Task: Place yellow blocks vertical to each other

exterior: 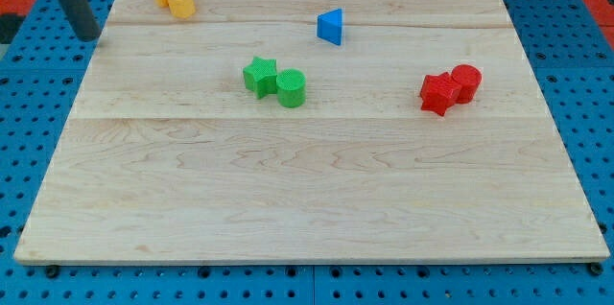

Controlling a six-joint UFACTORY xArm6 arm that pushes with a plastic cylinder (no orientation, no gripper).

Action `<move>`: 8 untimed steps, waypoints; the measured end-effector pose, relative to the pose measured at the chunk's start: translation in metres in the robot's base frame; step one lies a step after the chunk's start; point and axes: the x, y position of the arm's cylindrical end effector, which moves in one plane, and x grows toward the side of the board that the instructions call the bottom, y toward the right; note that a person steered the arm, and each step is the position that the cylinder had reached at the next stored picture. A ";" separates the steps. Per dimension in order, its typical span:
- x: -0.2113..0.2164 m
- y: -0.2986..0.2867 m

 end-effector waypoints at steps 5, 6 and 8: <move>-0.102 0.108; -0.084 0.112; -0.034 0.166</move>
